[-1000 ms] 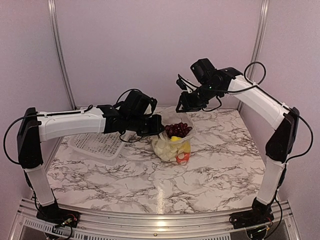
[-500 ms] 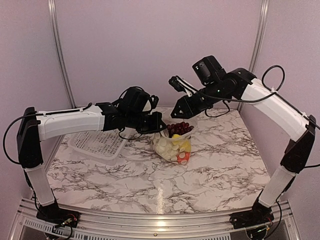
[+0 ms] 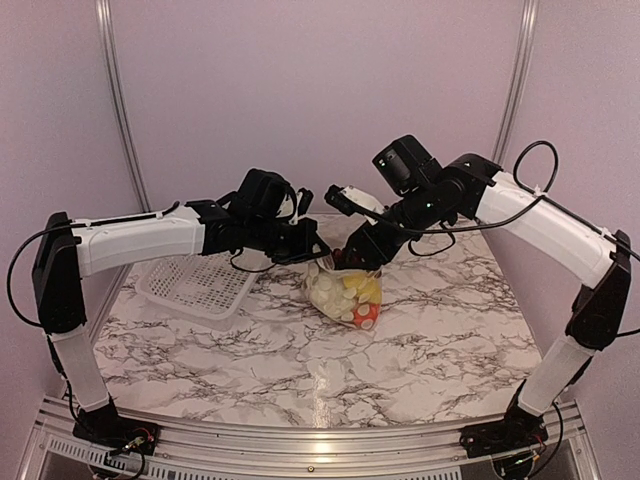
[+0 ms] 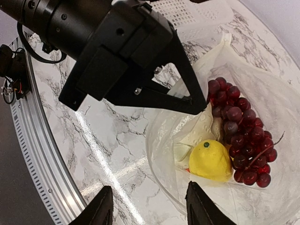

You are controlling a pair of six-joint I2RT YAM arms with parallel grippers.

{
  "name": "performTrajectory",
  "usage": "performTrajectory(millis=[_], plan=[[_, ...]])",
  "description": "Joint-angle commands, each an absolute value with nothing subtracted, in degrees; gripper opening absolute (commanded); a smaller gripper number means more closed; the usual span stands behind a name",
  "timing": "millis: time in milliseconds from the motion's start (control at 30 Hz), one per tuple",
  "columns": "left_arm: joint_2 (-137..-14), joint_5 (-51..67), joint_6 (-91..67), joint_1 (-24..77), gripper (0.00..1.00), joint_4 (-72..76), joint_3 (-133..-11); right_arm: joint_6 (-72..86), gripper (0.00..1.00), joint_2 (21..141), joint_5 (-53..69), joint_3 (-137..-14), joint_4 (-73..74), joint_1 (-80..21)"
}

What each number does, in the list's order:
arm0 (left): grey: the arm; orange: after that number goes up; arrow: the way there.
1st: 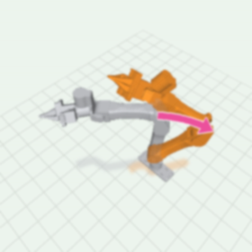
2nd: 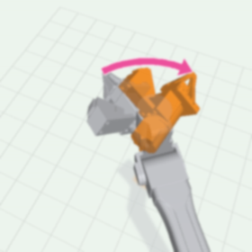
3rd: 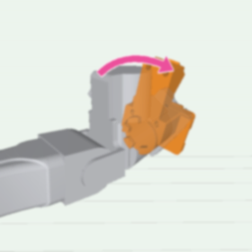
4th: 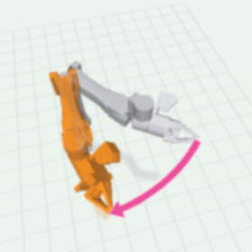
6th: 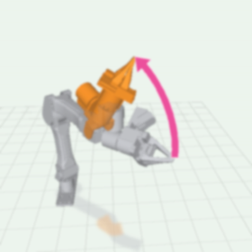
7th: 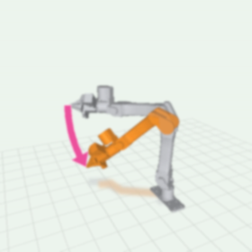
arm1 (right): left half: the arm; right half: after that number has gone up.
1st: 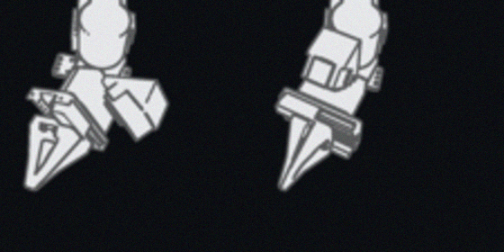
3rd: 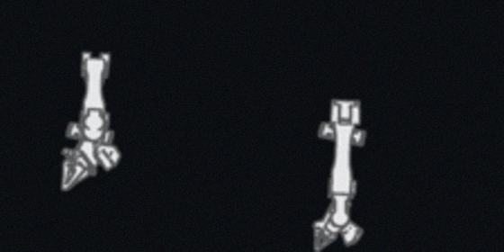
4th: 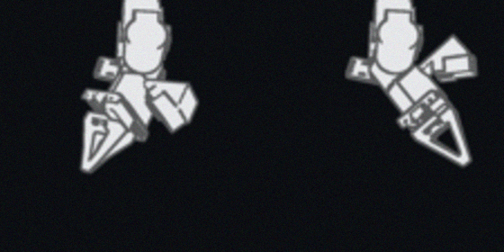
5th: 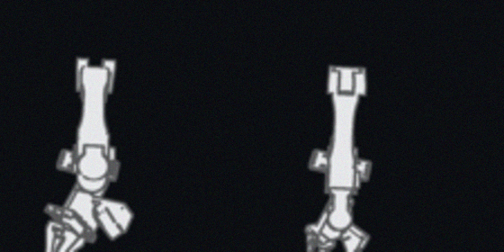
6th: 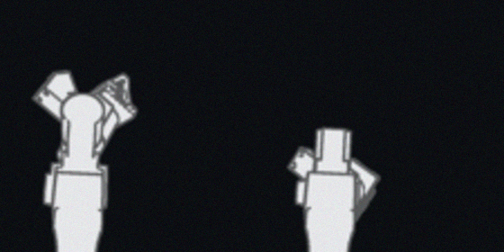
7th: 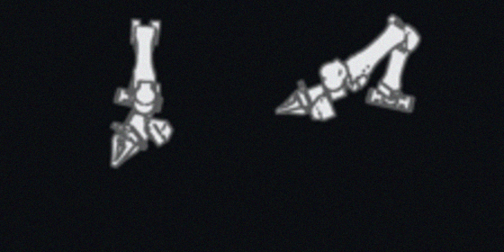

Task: Place the food in the zip-top bag and seal the zipper
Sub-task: Pass from the left arm to the right

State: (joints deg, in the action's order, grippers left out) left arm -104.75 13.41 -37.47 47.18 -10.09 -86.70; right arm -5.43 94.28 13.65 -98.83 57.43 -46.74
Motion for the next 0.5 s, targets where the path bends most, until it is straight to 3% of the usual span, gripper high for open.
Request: performTrajectory(millis=[0, 267, 467], plan=[[-103.33, 15.28, -36.31, 46.52, 0.01, -8.13, -88.15, -9.04, 0.51, 95.48, 11.97, -101.06, 56.43, -47.15], [-103.18, 16.35, -36.42, 45.54, 0.03, -7.95, -88.32, -9.90, 0.48, 96.78, 15.94, -98.90, 55.75, -48.08], [-102.91, 17.13, -36.40, 45.07, 0.04, -7.91, -88.70, -9.69, 0.43, 99.59, 12.15, -99.08, 56.12, -48.50]])
